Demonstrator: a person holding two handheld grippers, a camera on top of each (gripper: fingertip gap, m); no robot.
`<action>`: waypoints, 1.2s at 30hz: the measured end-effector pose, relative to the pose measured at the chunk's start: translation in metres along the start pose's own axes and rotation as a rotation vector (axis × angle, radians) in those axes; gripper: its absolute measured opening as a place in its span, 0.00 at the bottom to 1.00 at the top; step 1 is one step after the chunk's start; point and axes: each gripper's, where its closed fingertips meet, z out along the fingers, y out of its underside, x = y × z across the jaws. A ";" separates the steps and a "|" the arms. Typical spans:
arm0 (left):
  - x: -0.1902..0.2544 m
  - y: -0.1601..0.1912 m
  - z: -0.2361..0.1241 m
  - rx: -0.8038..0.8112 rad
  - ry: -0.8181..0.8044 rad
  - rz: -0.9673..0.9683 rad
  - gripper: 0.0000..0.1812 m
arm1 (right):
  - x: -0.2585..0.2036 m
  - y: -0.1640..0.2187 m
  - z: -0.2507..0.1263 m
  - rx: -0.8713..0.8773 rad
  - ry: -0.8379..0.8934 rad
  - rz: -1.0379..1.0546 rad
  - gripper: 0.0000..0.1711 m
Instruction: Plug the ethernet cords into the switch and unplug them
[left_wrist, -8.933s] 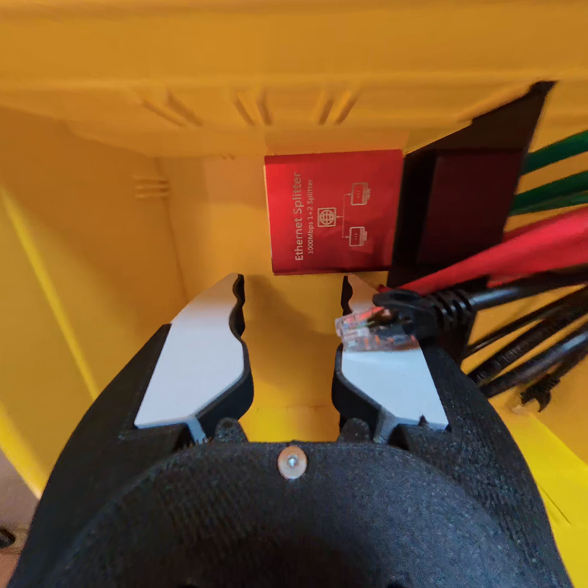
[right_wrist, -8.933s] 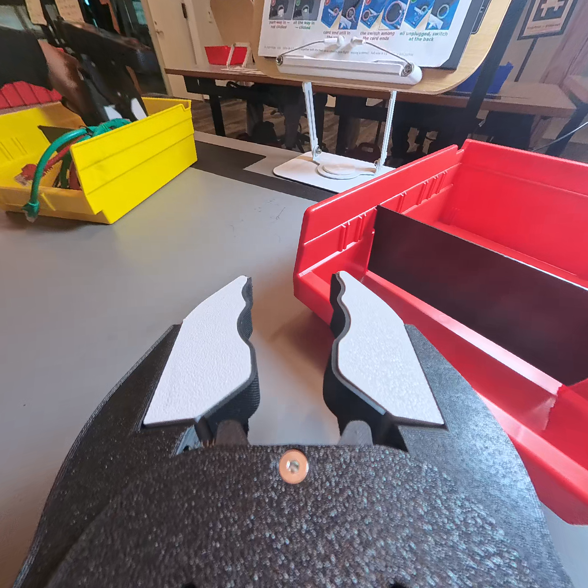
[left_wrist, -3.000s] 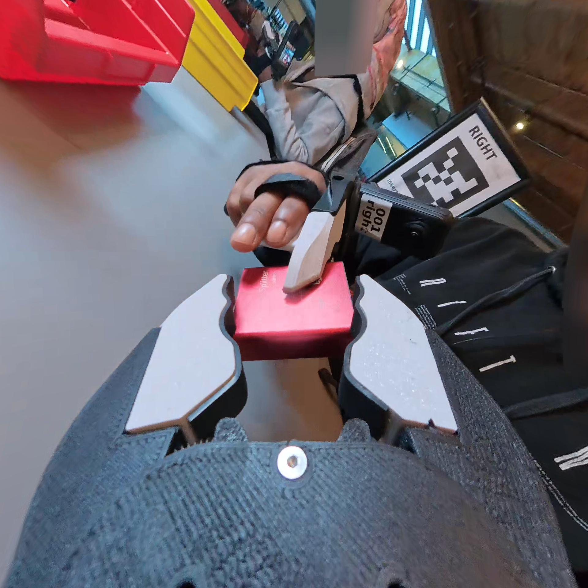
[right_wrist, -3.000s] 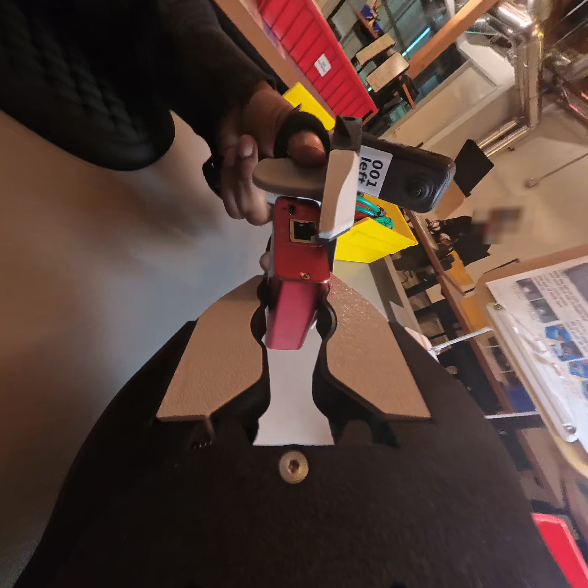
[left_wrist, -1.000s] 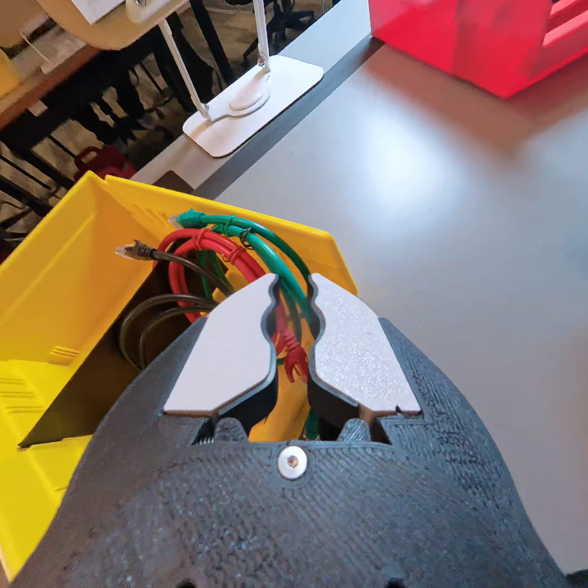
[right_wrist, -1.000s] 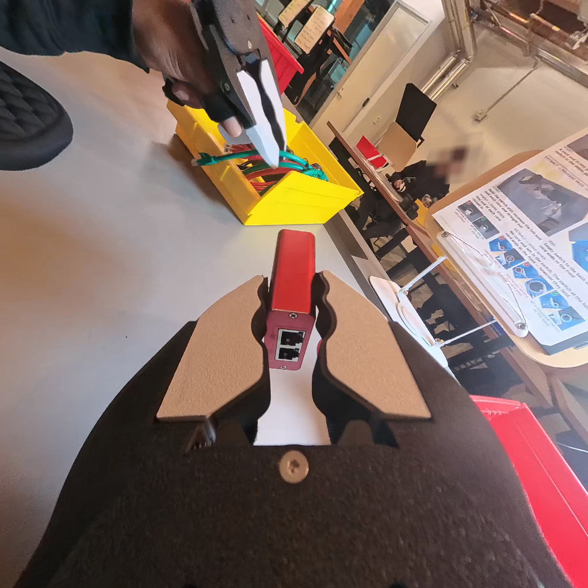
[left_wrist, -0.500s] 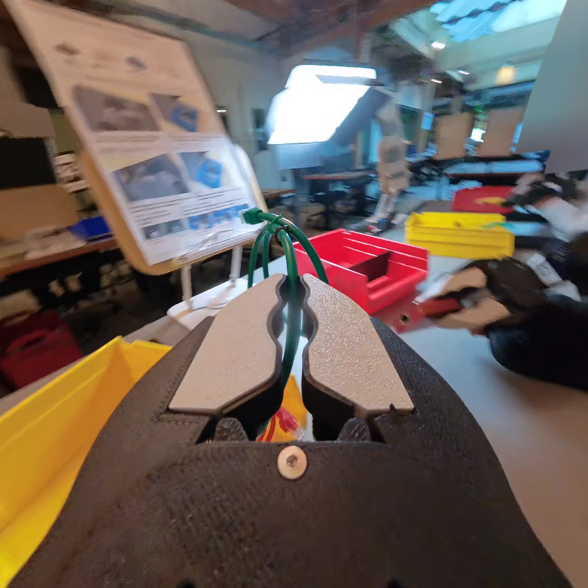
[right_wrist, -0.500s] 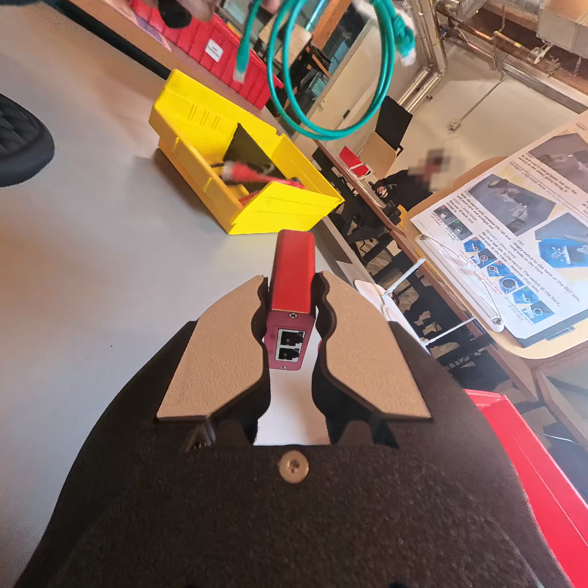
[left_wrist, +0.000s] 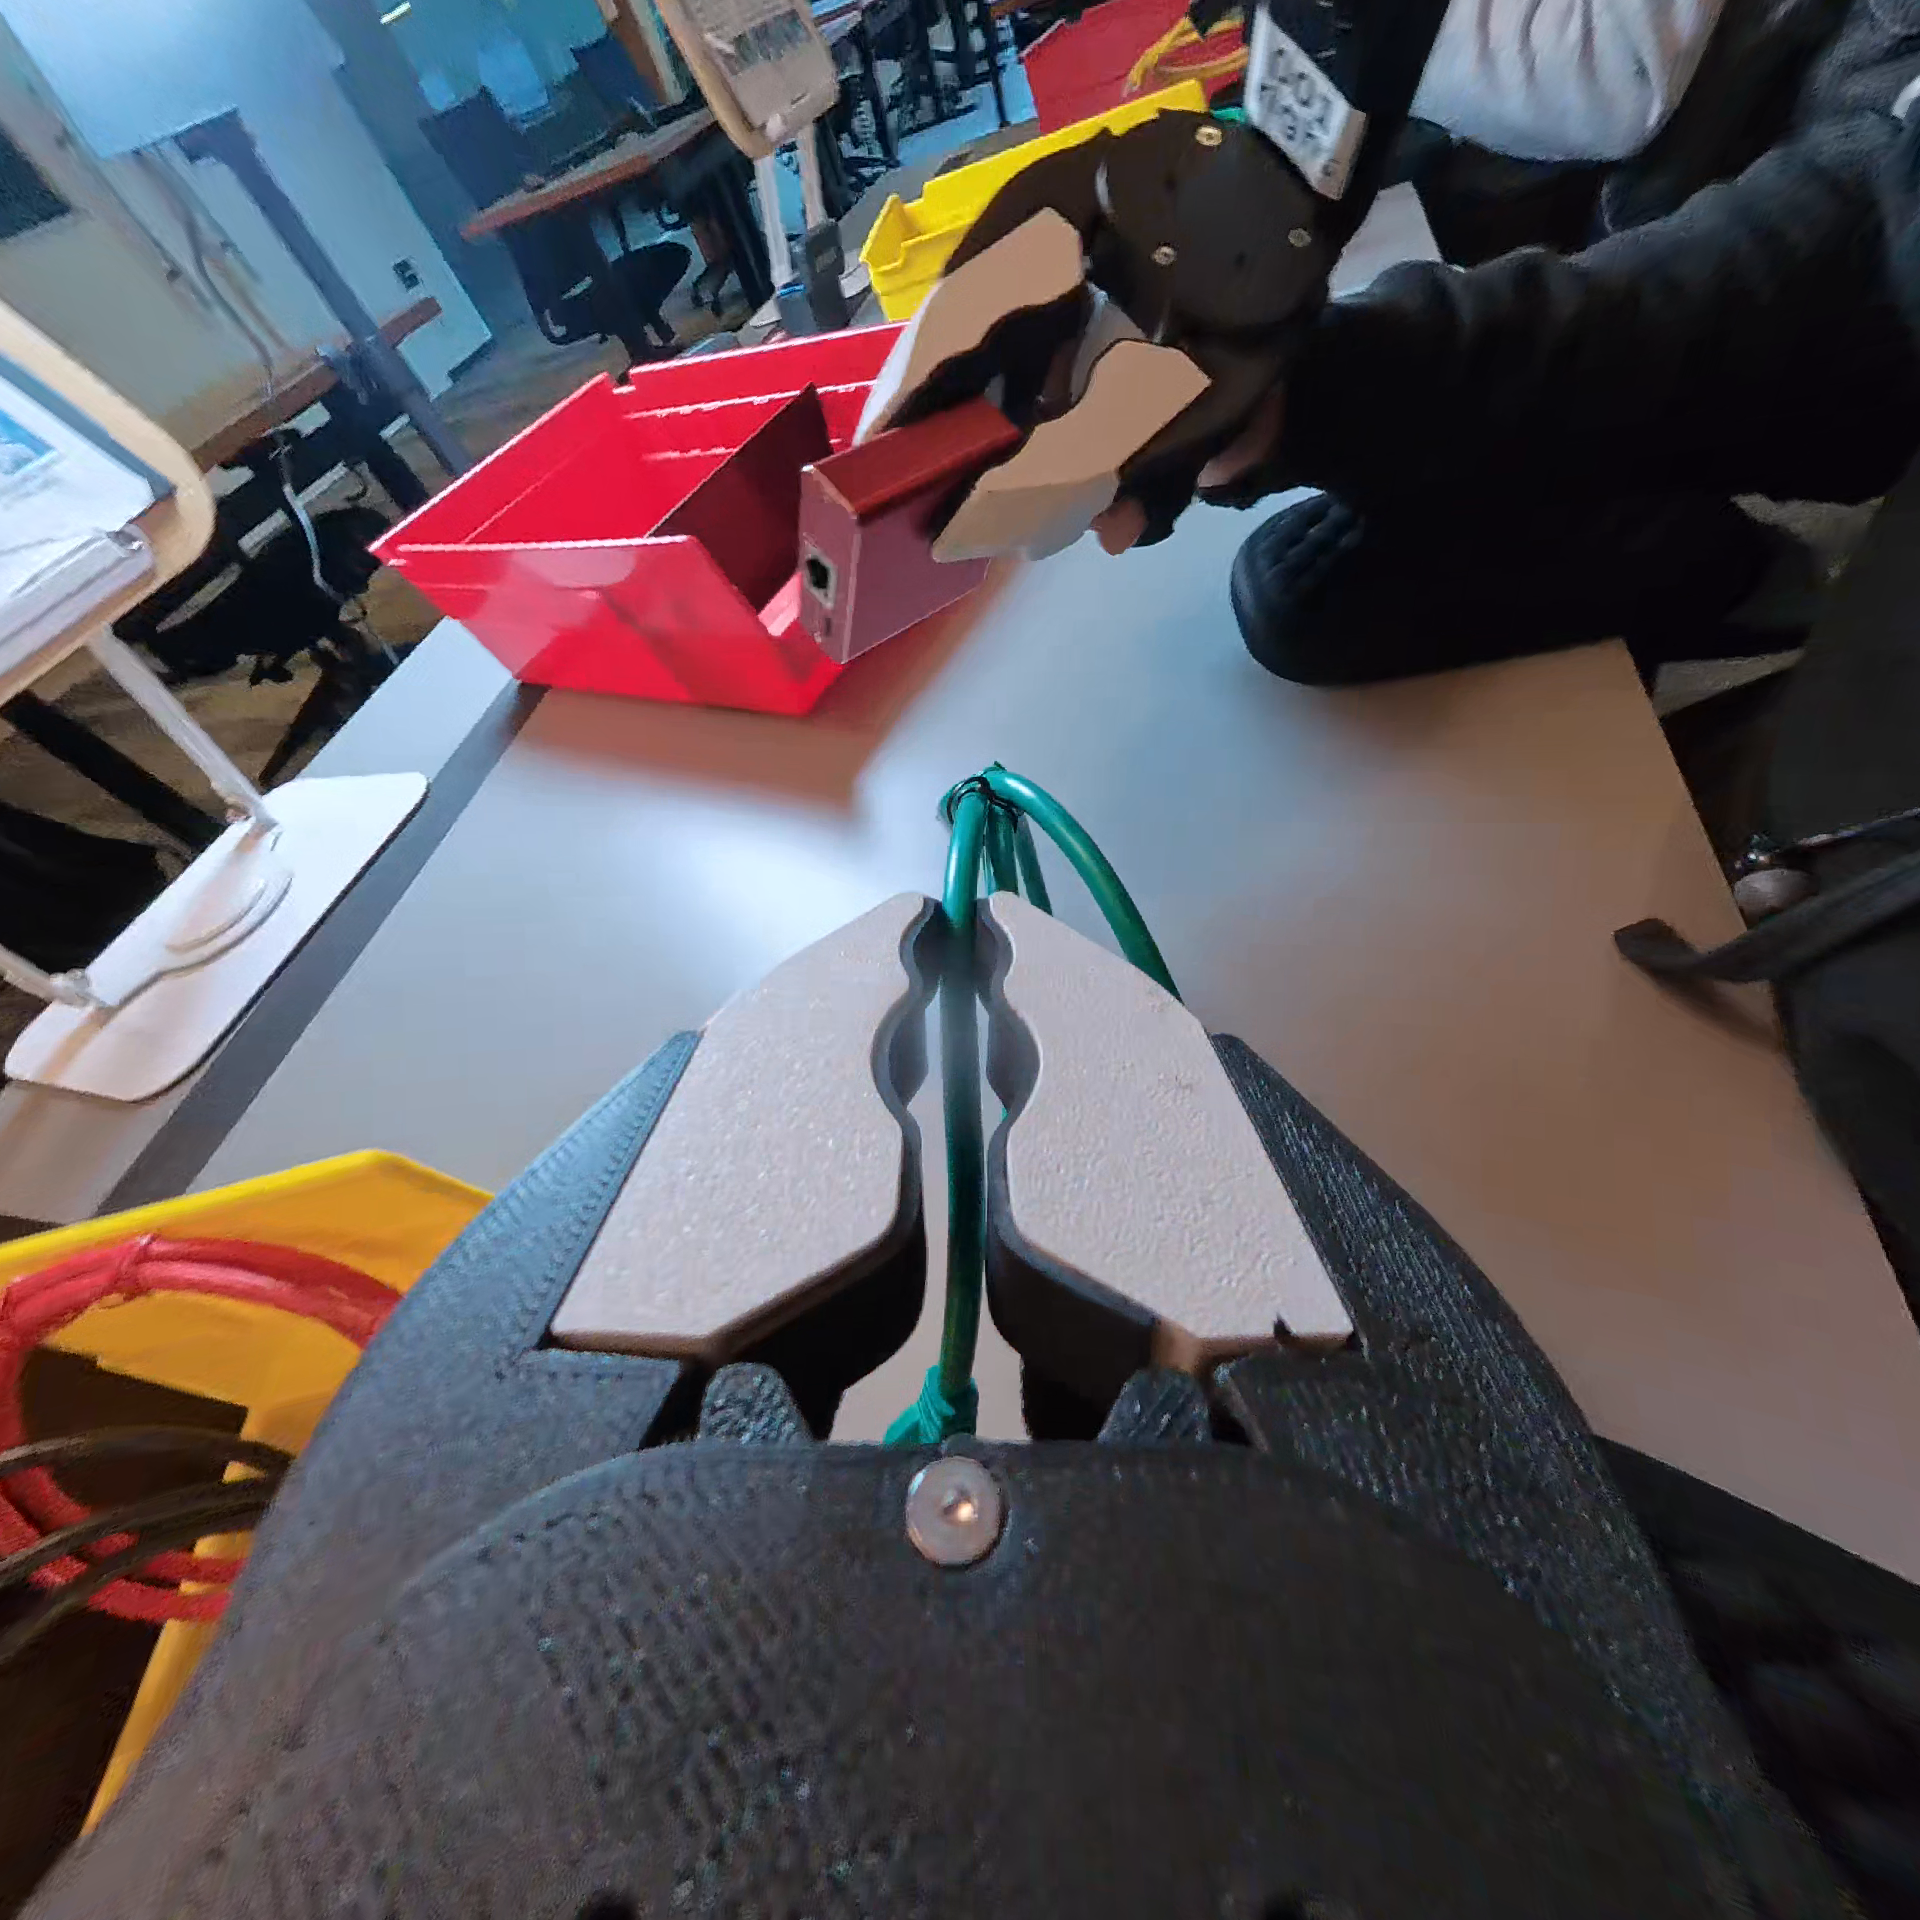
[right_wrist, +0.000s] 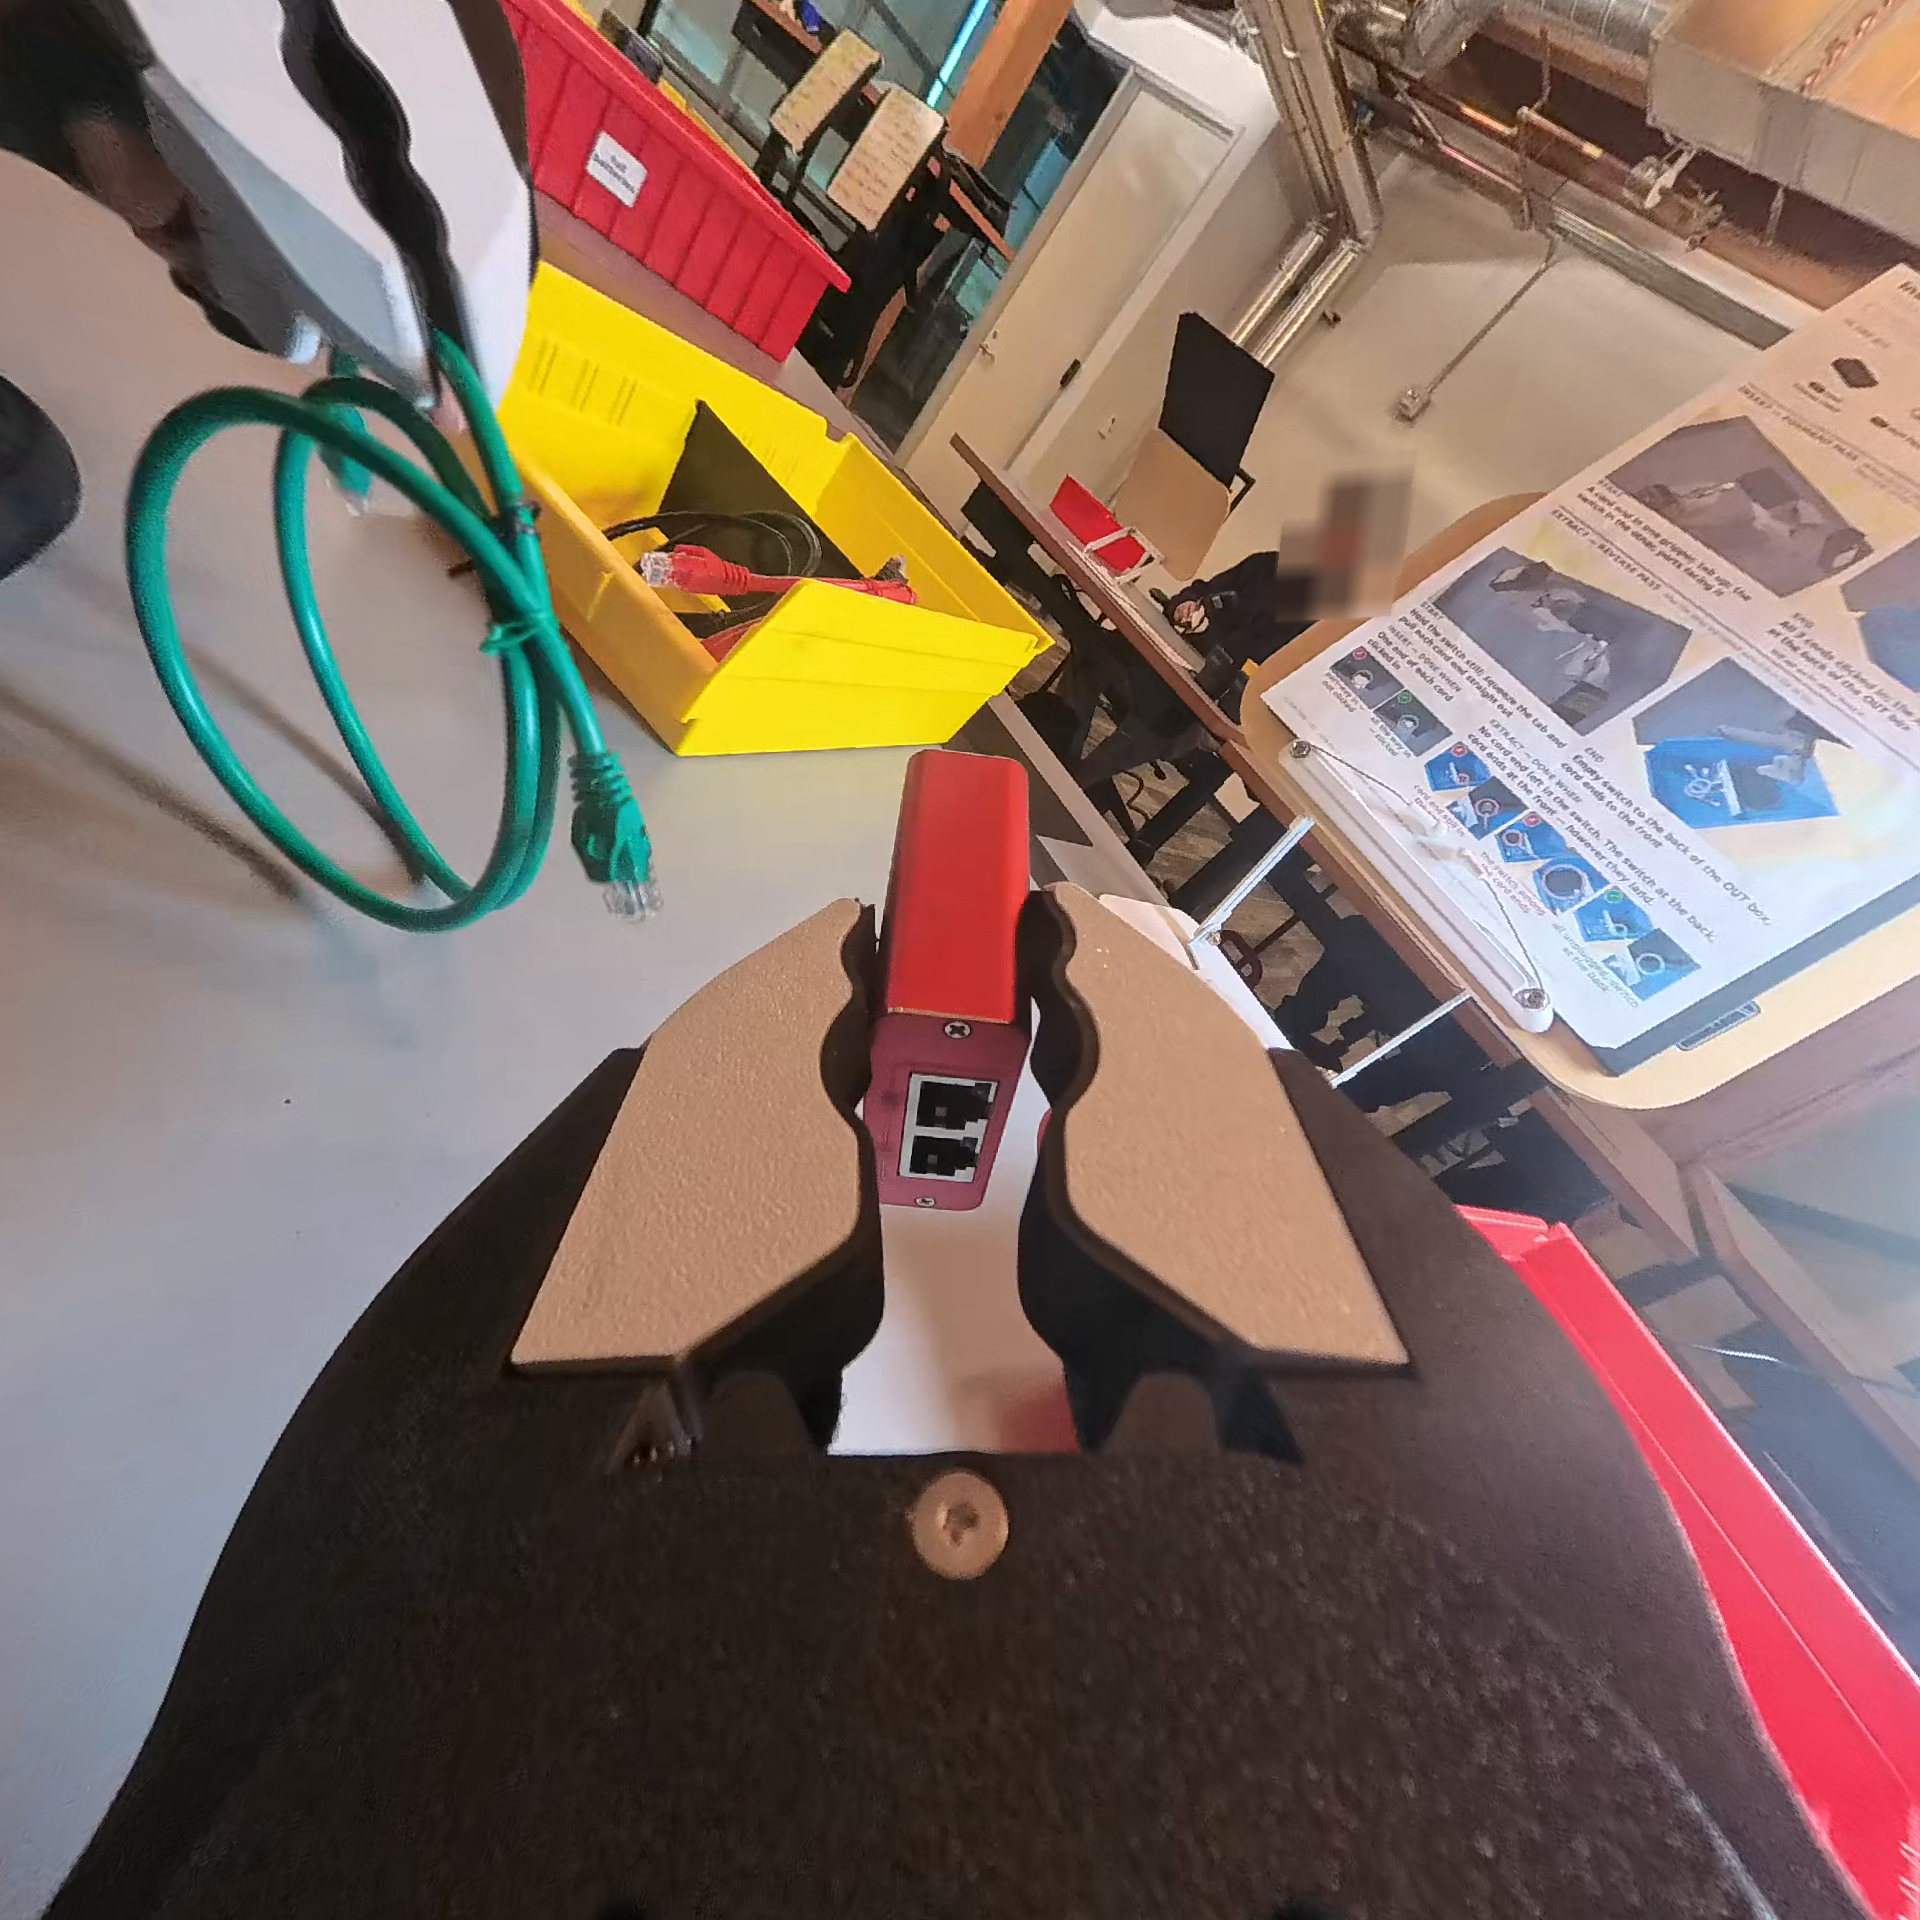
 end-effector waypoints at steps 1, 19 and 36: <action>-0.004 0.000 -0.002 0.008 -0.009 -0.030 0.03 | 0.000 0.000 0.000 0.000 0.001 -0.001 0.16; -0.029 0.068 -0.010 -0.190 -0.014 -0.778 0.23 | -0.002 -0.001 0.001 0.002 -0.011 0.013 0.16; 0.013 0.105 0.079 -0.815 0.494 0.038 0.13 | -0.009 0.002 0.002 -0.010 -0.038 0.000 0.16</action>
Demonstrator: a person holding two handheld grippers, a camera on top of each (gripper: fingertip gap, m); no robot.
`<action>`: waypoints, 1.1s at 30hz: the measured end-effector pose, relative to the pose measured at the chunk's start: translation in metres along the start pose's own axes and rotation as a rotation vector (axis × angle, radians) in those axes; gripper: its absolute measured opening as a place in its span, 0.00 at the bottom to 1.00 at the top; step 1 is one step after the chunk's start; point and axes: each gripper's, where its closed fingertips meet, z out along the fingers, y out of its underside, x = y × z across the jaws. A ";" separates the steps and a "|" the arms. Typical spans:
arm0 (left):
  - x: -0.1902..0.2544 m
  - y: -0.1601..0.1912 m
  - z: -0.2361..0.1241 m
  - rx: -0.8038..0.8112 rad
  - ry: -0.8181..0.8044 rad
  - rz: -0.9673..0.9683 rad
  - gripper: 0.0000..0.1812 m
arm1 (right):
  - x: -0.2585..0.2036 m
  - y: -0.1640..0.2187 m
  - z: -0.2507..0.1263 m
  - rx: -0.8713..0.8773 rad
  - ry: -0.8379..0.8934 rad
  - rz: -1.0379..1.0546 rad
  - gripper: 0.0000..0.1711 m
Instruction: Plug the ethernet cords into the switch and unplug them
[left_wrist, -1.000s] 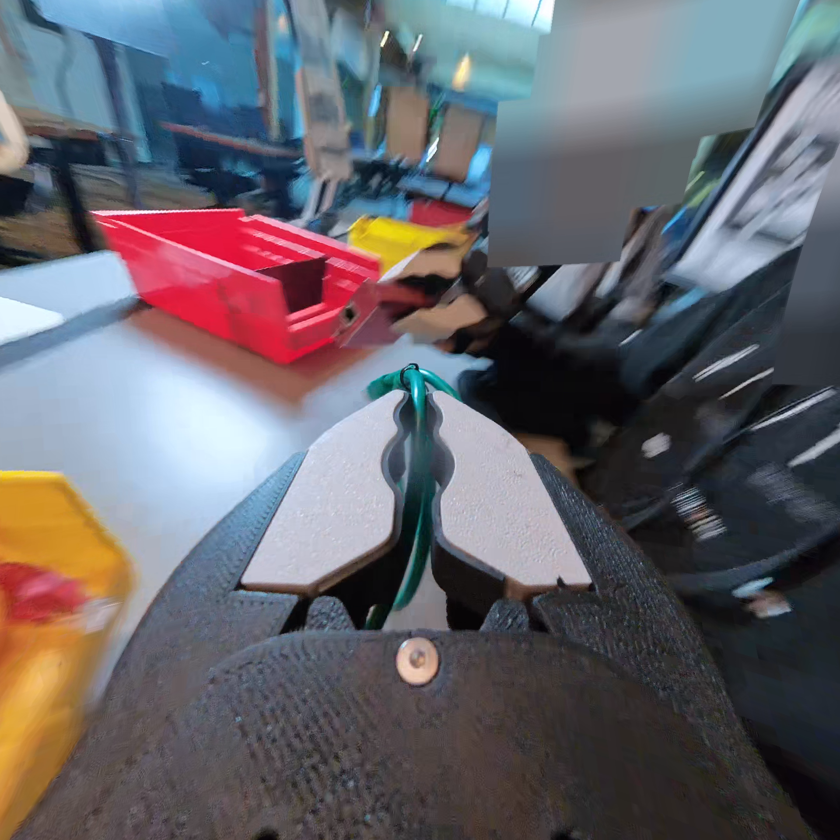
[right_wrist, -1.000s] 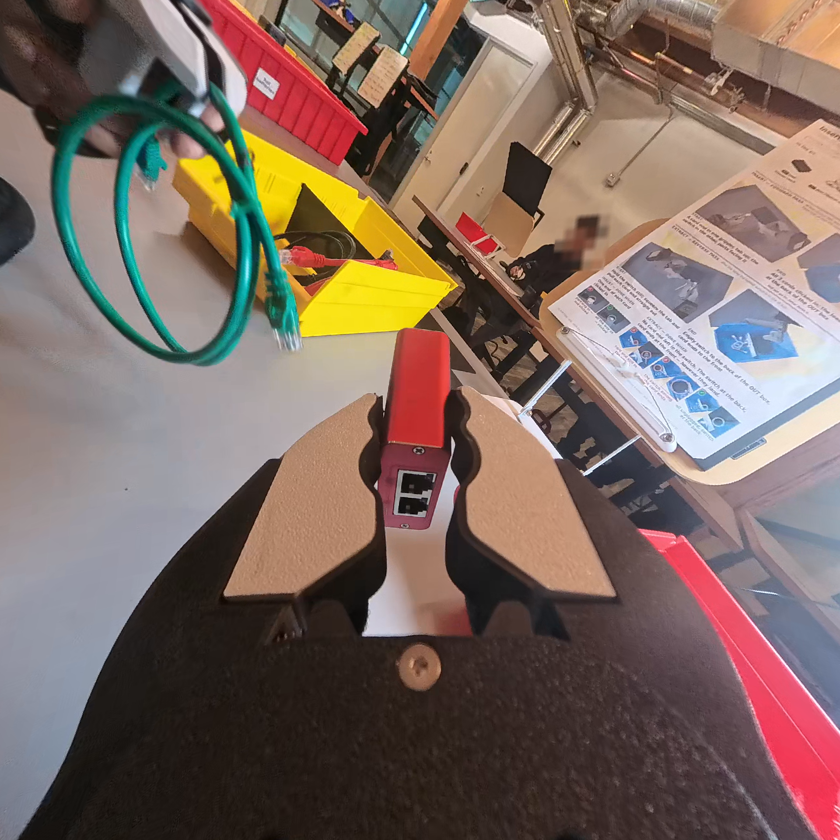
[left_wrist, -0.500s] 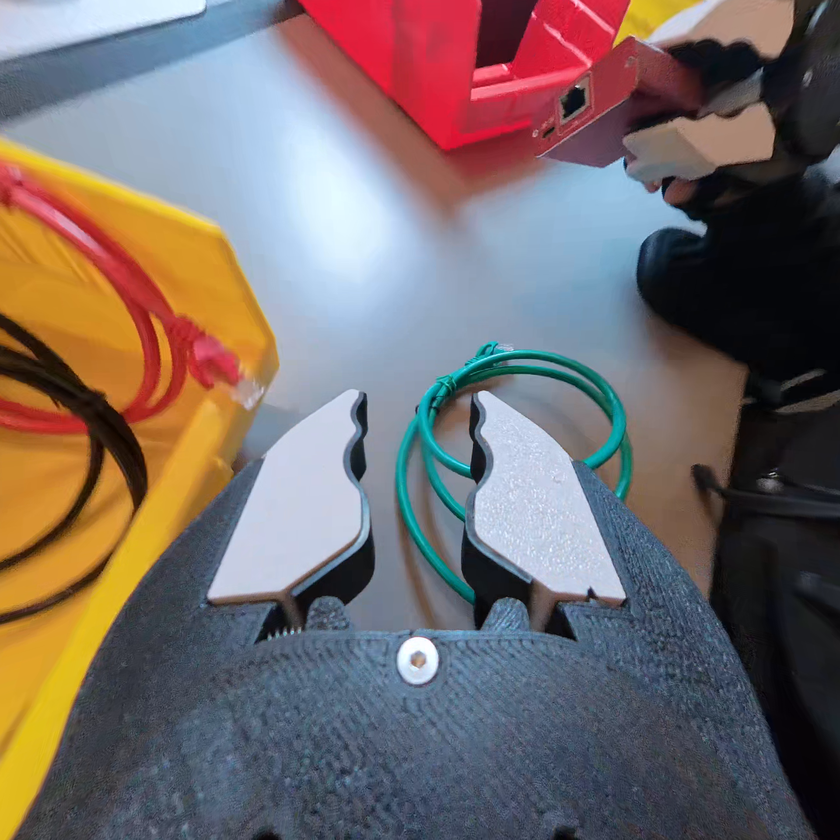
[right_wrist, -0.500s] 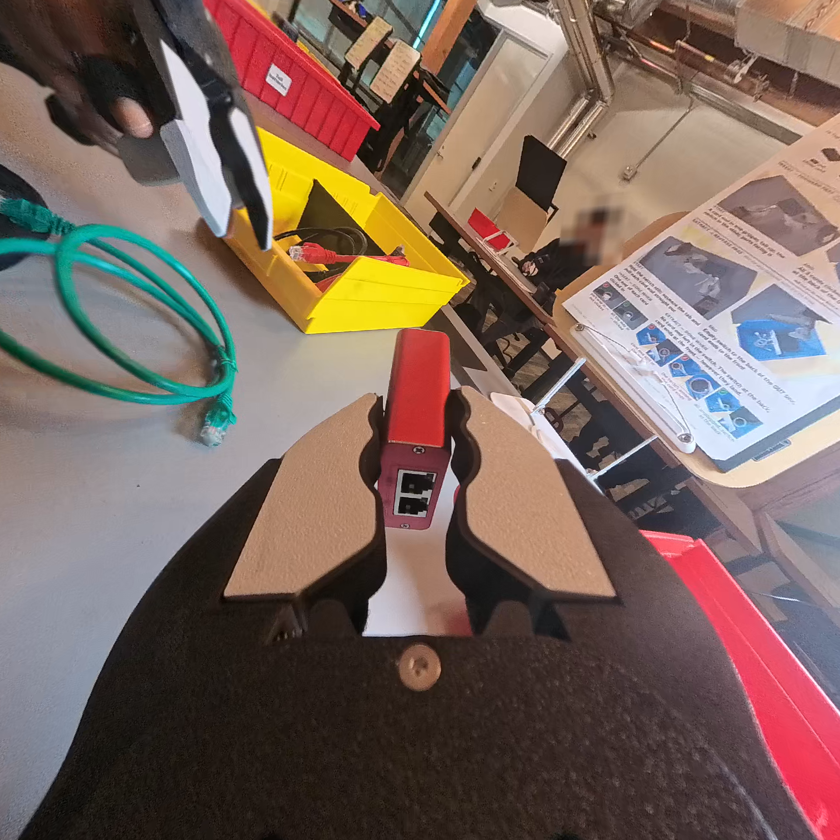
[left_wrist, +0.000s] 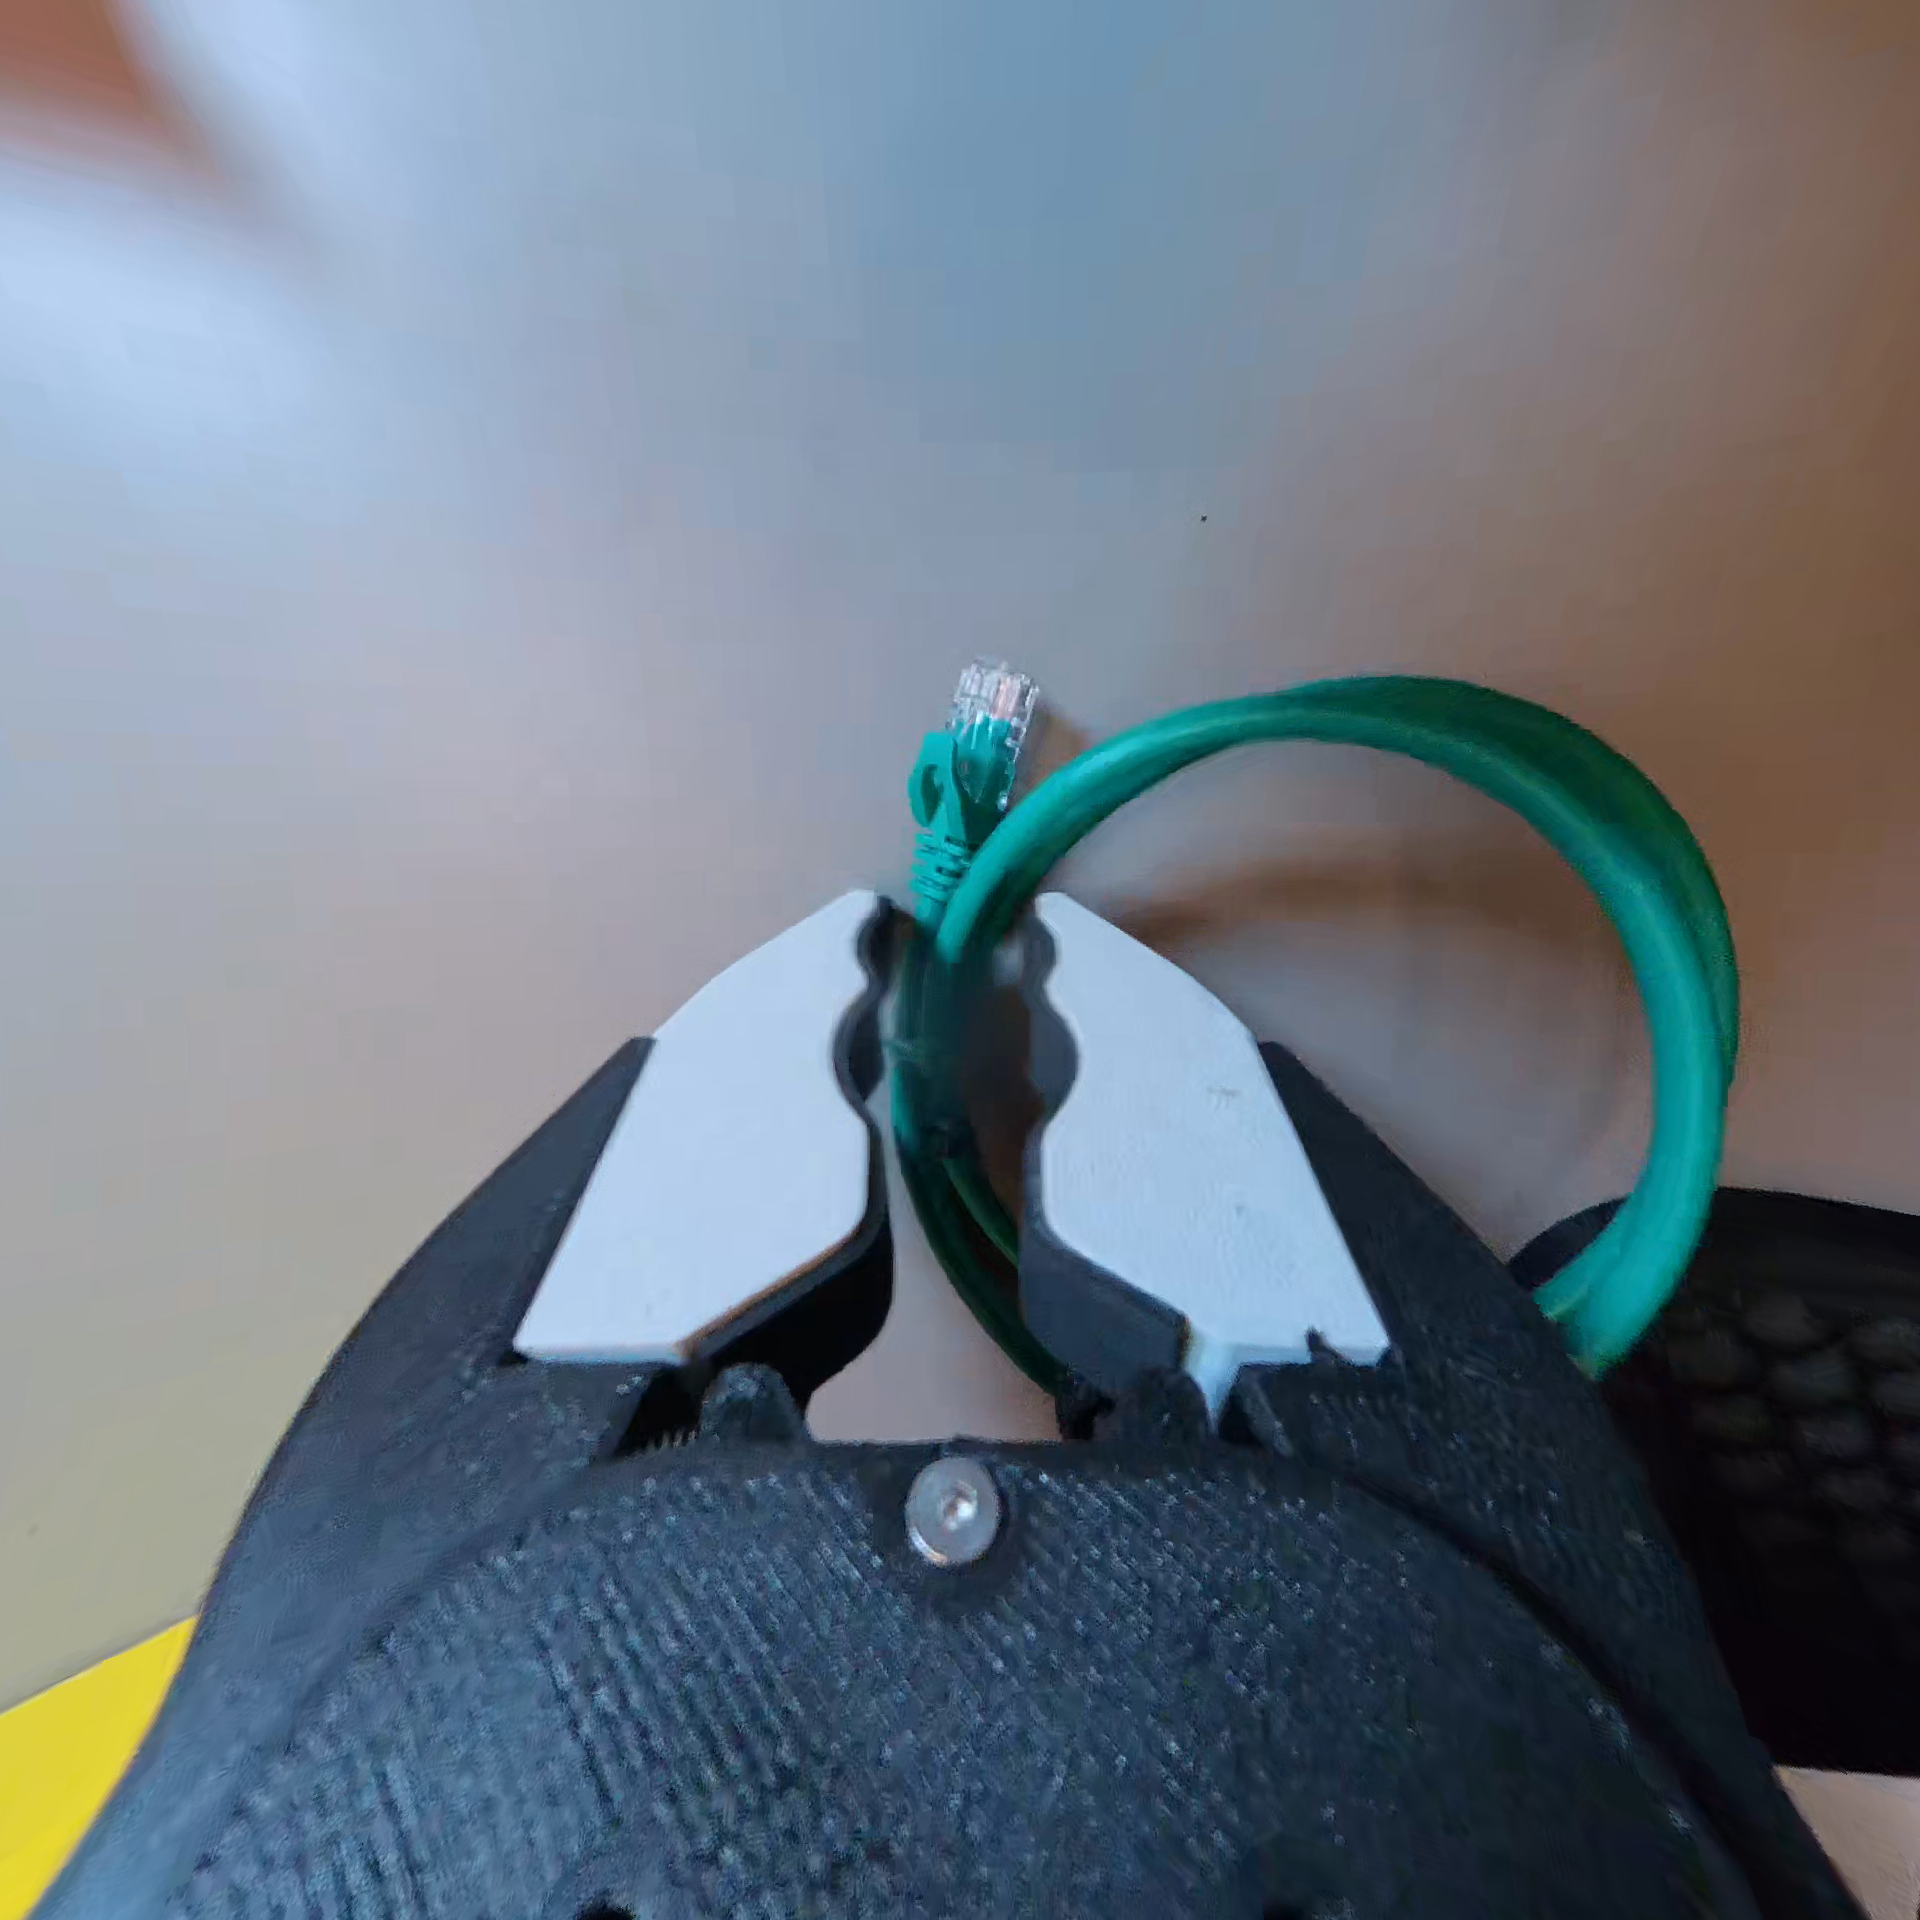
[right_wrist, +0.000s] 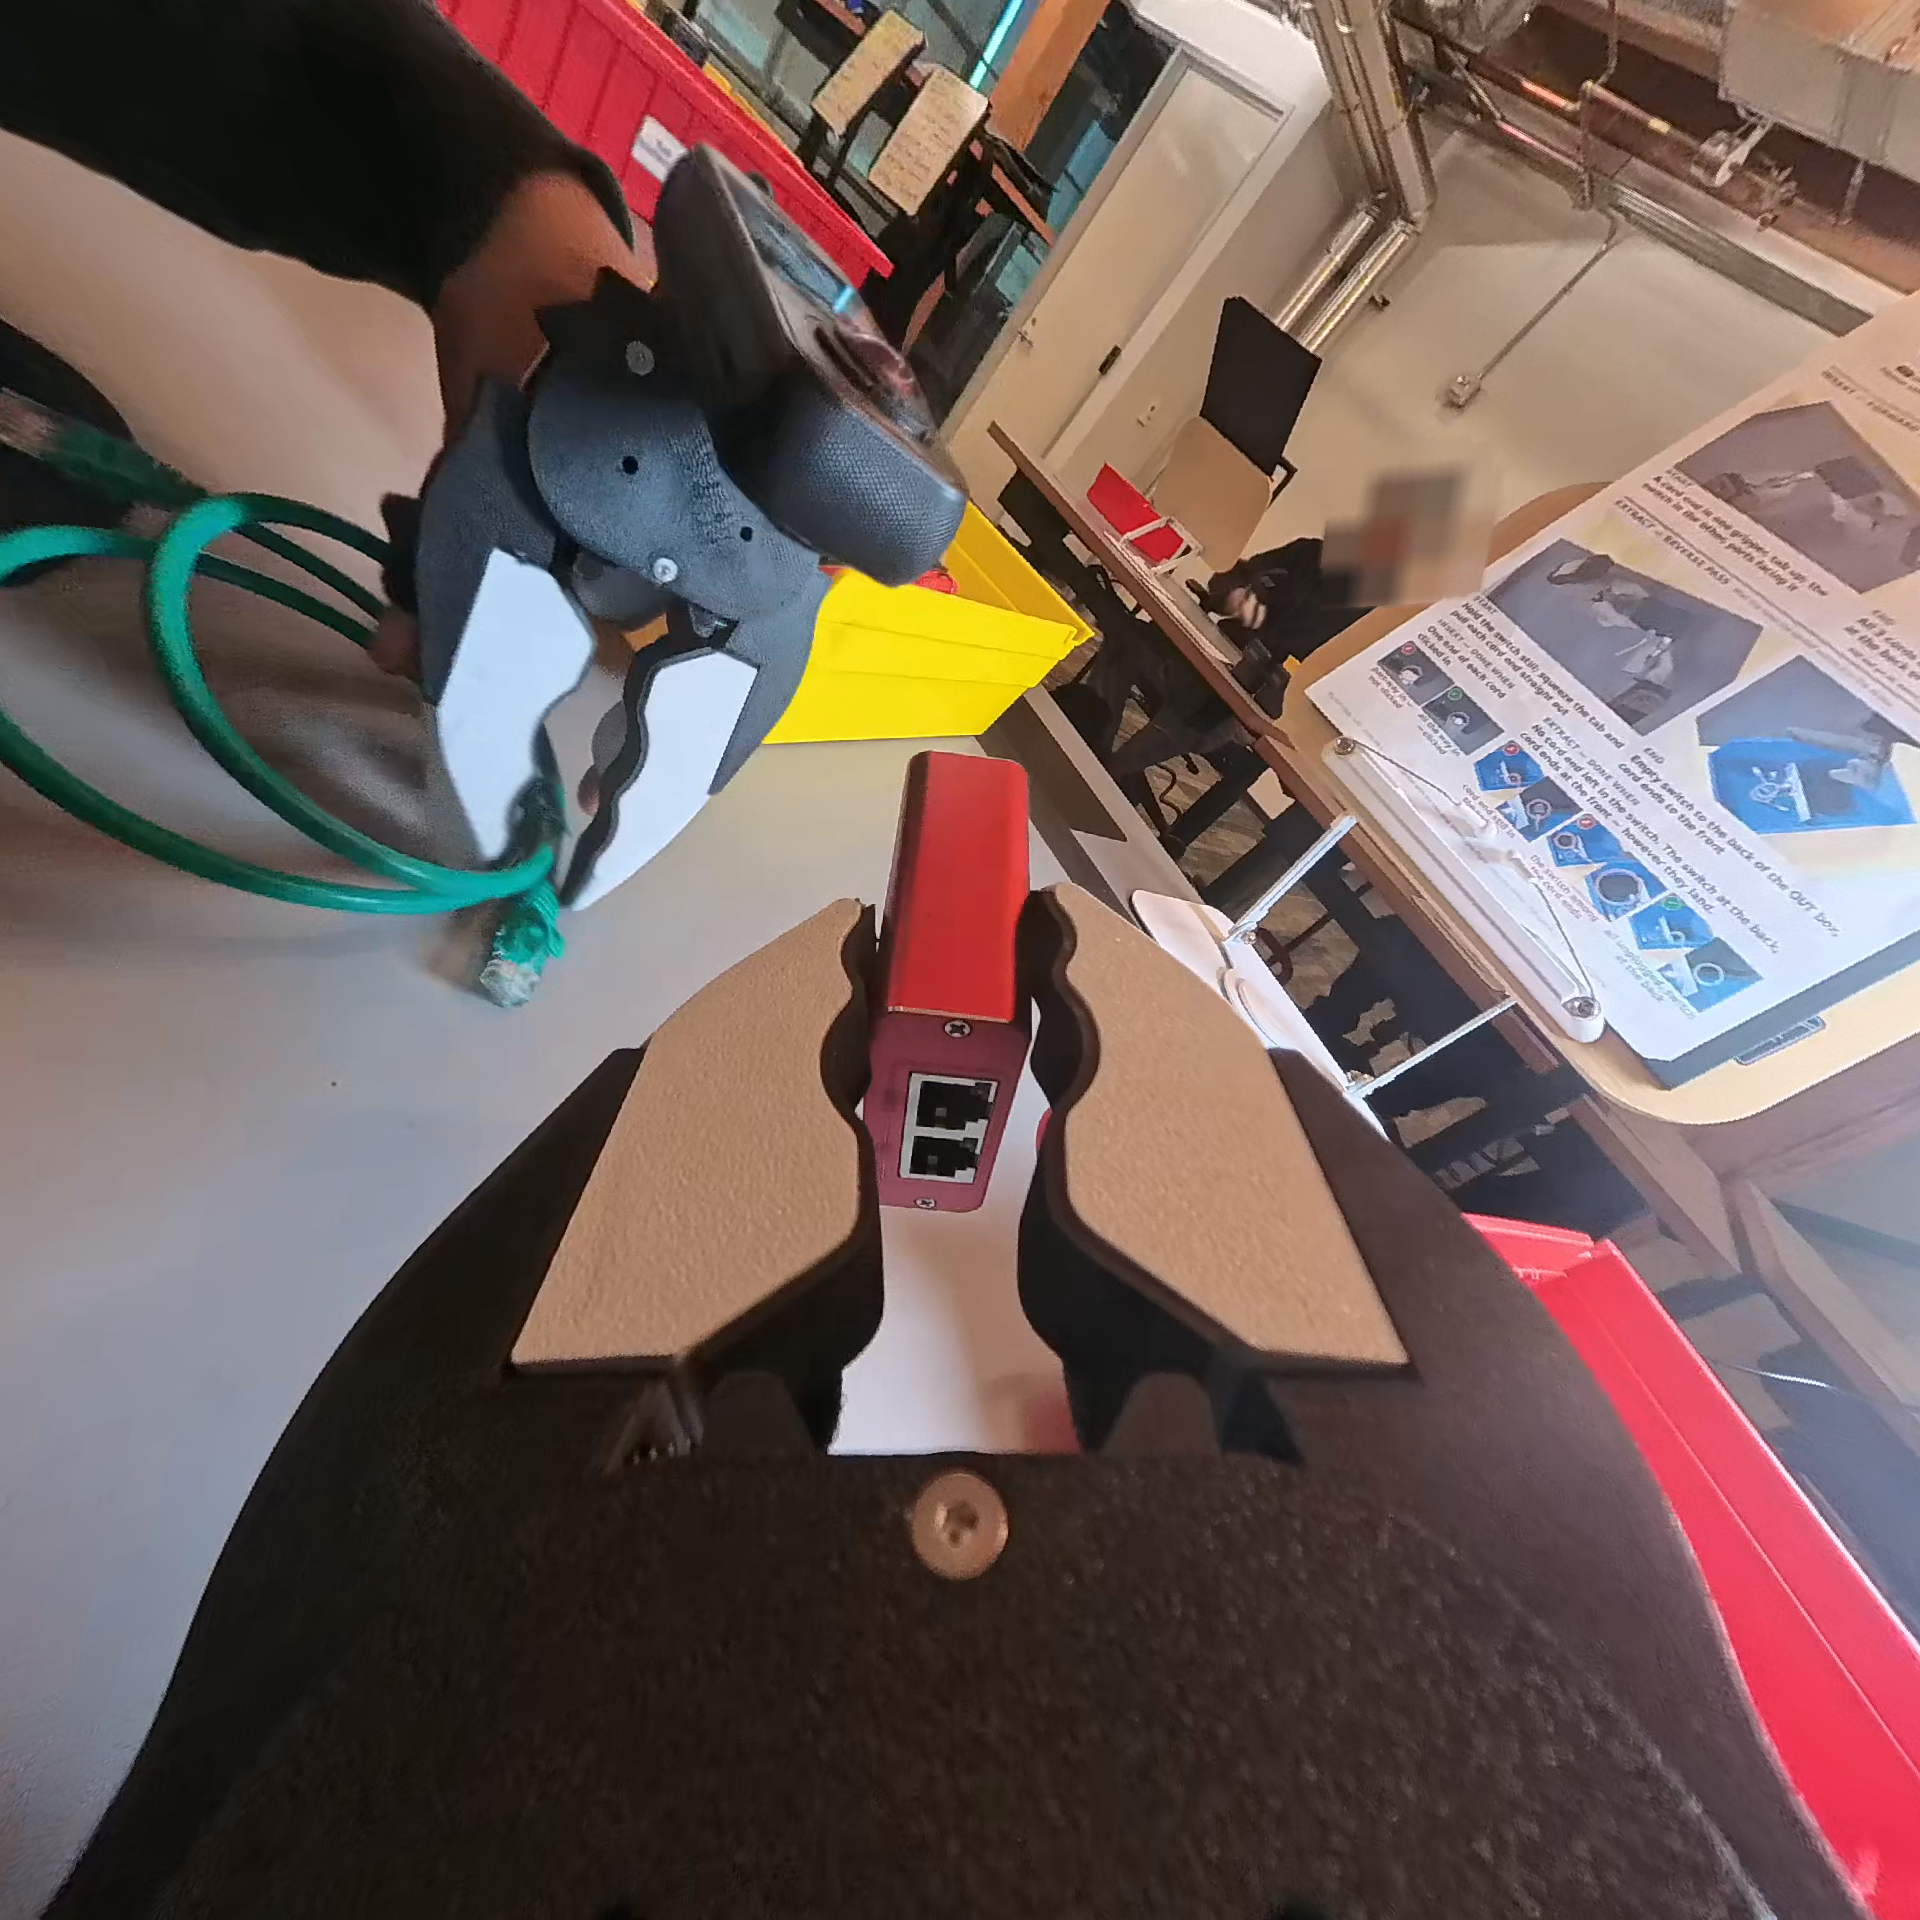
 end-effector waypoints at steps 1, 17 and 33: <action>-0.001 -0.001 0.001 0.000 -0.012 0.001 0.10 | -0.001 0.000 0.000 0.002 -0.011 -0.002 0.16; 0.008 -0.018 -0.024 0.266 -0.202 -0.152 0.06 | -0.075 0.011 0.002 -0.030 -0.293 -0.371 0.16; 0.037 -0.089 -0.083 0.839 -0.185 0.055 0.16 | -0.055 -0.064 -0.014 0.337 -0.341 0.174 0.15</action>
